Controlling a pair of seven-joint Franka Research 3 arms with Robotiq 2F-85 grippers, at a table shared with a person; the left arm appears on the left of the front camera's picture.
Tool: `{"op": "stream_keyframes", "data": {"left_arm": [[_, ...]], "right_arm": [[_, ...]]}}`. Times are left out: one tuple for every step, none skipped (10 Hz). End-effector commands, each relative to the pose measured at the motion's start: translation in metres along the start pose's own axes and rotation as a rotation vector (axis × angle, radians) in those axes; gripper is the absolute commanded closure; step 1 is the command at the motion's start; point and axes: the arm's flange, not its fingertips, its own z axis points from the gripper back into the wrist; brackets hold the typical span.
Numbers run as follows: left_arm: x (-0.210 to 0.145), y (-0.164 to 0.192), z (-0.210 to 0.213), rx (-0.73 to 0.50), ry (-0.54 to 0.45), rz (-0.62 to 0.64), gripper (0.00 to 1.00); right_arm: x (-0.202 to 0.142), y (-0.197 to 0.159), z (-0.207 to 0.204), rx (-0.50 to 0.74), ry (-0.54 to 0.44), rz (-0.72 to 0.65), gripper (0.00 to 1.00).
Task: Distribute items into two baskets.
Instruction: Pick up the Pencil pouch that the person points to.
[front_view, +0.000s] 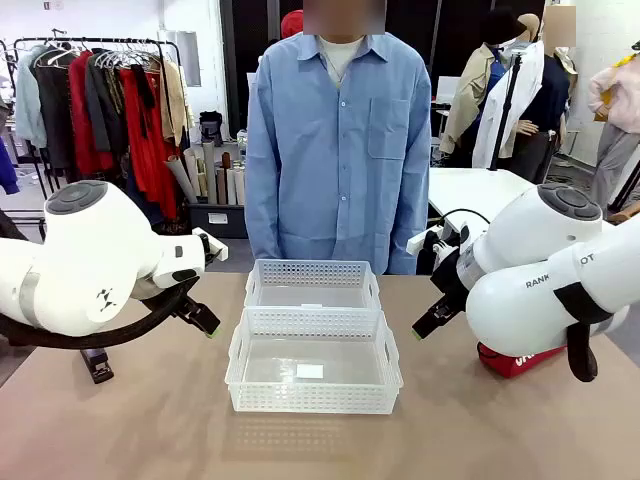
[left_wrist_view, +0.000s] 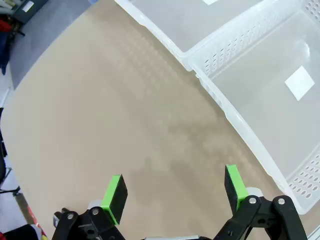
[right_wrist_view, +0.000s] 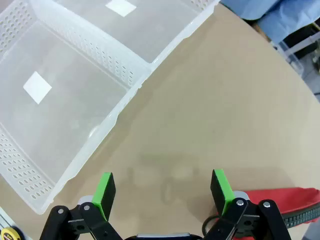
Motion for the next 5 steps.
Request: {"op": "stream_keyframes", "data": {"left_arm": [[0.0001, 0.0, 0.0001, 0.0, 0.0, 0.0, 0.0], [0.0001, 0.0, 0.0001, 0.0, 0.0, 0.0, 0.0], [0.0001, 0.0, 0.0001, 0.0, 0.0, 0.0, 0.0], [0.0001, 0.0, 0.0001, 0.0, 0.0, 0.0, 0.0], [0.0001, 0.0, 0.0001, 0.0, 0.0, 0.0, 0.0]], "right_arm": [[0.0, 0.0, 0.0, 0.0, 0.0, 0.0, 0.0], [0.0, 0.0, 0.0, 0.0, 0.0, 0.0, 0.0], [0.0, 0.0, 0.0, 0.0, 0.0, 0.0, 0.0], [0.0, 0.0, 0.0, 0.0, 0.0, 0.0, 0.0], [0.0, 0.0, 0.0, 0.0, 0.0, 0.0, 0.0]]}}
